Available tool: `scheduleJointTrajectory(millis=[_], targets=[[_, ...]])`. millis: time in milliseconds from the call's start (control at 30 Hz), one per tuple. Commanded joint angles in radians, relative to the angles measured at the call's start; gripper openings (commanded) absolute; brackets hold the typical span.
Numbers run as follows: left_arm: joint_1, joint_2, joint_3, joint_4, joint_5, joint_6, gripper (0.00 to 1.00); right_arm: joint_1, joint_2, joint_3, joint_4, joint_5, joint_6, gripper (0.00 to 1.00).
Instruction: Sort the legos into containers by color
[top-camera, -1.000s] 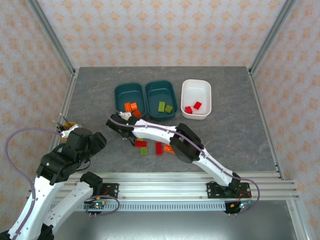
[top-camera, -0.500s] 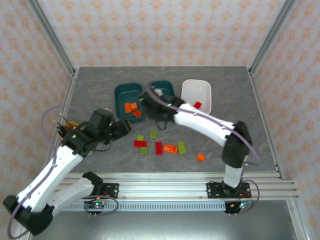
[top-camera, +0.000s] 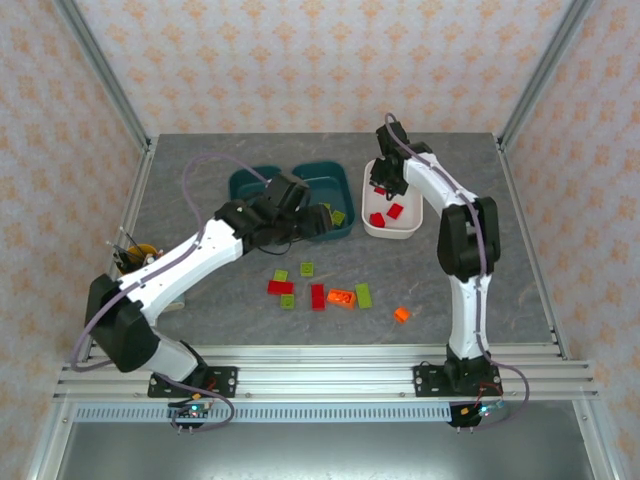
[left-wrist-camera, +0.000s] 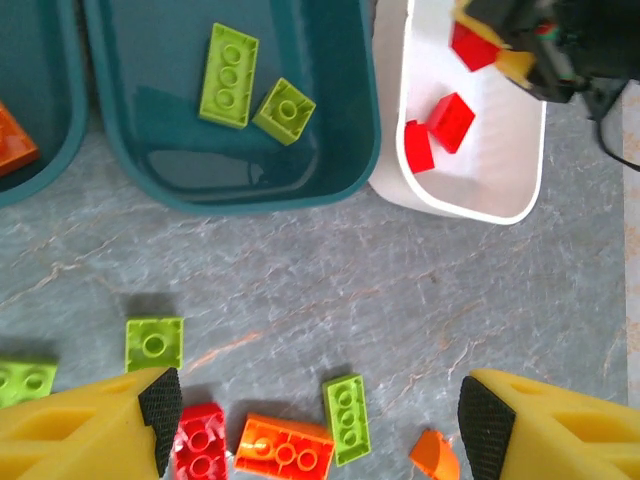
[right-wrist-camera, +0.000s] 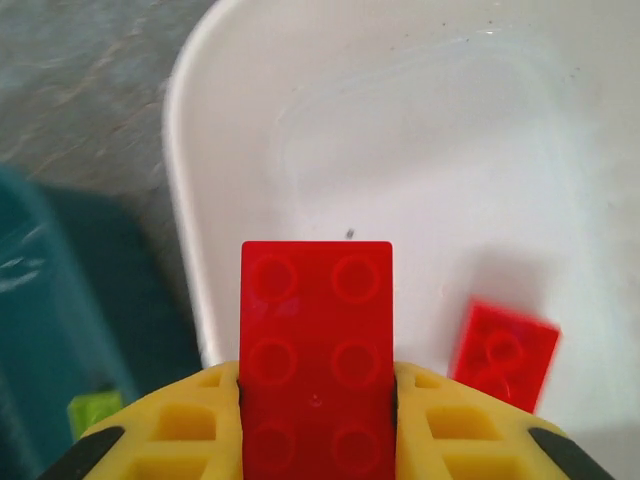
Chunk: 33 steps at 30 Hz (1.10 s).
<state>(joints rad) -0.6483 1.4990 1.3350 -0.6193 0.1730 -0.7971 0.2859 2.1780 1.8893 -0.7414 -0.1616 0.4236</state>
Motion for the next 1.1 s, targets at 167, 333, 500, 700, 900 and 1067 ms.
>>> scheduleJointTrajectory(millis=[167, 333, 500, 700, 900, 1067], targets=[[-0.016, 0.096, 0.080, 0.005, 0.013, 0.043, 0.76, -0.021, 0.153, 0.169, -0.148, -0.027, -0.016, 0.32], [-0.029, 0.111, 0.080, -0.014, 0.022, 0.050, 0.76, -0.020, 0.130, 0.166, -0.143, -0.030, -0.025, 0.57], [-0.052, 0.111, 0.084, -0.056, 0.050, 0.141, 0.76, 0.000, 0.015, 0.139, -0.144, -0.009, -0.056, 0.61], [-0.082, 0.175, 0.147, -0.215, 0.186, 0.476, 0.74, 0.079, -0.271, -0.081, -0.082, 0.039, -0.097, 0.62], [-0.189, 0.188, 0.086, -0.267, 0.160, 0.911, 0.72, 0.156, -0.653, -0.508, 0.038, -0.006, -0.062, 0.66], [-0.253, 0.098, -0.124, -0.037, 0.111, 1.129, 0.75, 0.177, -0.959, -0.792, 0.024, -0.078, -0.002, 0.71]])
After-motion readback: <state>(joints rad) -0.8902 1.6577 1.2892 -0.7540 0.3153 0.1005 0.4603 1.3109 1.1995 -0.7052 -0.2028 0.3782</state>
